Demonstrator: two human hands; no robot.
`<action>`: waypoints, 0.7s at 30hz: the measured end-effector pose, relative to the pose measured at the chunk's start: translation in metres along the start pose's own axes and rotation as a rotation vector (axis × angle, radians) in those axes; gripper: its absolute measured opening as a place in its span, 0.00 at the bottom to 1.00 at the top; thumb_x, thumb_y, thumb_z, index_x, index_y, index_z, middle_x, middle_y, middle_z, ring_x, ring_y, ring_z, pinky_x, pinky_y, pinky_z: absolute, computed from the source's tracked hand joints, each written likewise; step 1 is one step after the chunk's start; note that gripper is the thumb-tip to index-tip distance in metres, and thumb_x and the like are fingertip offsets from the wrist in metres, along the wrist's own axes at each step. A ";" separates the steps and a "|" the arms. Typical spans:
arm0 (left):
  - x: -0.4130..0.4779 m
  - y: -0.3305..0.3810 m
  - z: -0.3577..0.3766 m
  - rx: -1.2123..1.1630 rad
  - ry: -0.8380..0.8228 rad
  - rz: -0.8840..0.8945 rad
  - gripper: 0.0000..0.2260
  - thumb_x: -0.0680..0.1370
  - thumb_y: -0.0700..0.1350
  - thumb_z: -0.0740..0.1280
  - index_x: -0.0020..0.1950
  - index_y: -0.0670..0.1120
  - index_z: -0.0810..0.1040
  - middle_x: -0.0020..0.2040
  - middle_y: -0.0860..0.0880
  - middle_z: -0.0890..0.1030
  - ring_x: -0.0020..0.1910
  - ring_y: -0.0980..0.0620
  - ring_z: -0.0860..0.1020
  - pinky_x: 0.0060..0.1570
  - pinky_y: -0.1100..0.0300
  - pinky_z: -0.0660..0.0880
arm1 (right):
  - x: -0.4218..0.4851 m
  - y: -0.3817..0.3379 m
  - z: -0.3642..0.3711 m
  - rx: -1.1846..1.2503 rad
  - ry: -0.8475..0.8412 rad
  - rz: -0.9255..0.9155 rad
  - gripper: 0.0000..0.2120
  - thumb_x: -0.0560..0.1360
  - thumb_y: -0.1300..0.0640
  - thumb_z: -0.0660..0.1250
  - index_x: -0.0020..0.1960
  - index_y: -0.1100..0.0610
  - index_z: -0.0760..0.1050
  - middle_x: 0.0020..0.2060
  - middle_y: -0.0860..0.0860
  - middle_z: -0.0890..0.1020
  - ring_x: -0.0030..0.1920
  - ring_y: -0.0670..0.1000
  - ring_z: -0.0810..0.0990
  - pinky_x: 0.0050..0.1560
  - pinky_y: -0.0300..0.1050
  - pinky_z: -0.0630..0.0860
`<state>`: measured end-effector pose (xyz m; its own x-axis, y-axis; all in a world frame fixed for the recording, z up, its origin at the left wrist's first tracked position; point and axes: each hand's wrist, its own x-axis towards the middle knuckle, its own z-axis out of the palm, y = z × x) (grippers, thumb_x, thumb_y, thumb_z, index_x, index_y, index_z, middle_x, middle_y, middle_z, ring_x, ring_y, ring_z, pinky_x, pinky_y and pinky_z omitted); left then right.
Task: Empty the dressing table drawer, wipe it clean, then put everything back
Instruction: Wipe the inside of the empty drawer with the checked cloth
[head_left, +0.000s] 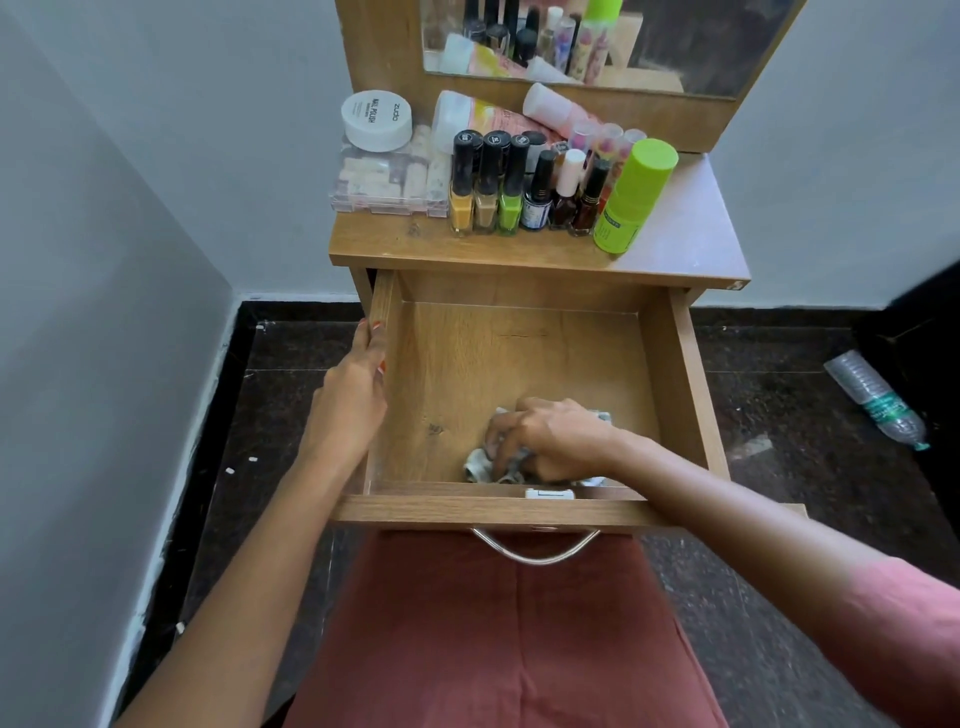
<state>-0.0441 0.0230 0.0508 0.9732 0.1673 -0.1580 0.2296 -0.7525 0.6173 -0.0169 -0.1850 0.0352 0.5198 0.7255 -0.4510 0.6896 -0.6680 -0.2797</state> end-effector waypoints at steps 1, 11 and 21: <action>0.000 0.000 0.000 -0.005 -0.001 0.003 0.21 0.80 0.35 0.53 0.73 0.45 0.60 0.76 0.48 0.55 0.69 0.42 0.67 0.64 0.42 0.68 | 0.002 -0.002 0.000 0.003 0.002 -0.006 0.21 0.71 0.66 0.59 0.54 0.44 0.79 0.61 0.38 0.73 0.57 0.48 0.69 0.37 0.38 0.63; -0.002 0.001 -0.002 -0.037 0.001 0.012 0.20 0.80 0.35 0.54 0.72 0.45 0.61 0.75 0.48 0.55 0.70 0.43 0.66 0.67 0.45 0.65 | -0.040 0.042 -0.014 0.022 -0.166 0.148 0.14 0.72 0.64 0.64 0.50 0.47 0.81 0.60 0.41 0.75 0.60 0.47 0.72 0.47 0.43 0.74; -0.003 0.002 -0.003 -0.053 0.000 0.011 0.21 0.80 0.35 0.54 0.73 0.46 0.59 0.75 0.50 0.55 0.70 0.46 0.66 0.67 0.49 0.65 | -0.022 0.066 -0.045 -0.100 0.010 0.499 0.19 0.72 0.62 0.61 0.60 0.48 0.74 0.59 0.51 0.77 0.56 0.57 0.77 0.51 0.48 0.76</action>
<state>-0.0467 0.0228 0.0543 0.9757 0.1590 -0.1506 0.2190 -0.7197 0.6588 0.0398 -0.2373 0.0642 0.8028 0.3236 -0.5008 0.4005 -0.9149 0.0508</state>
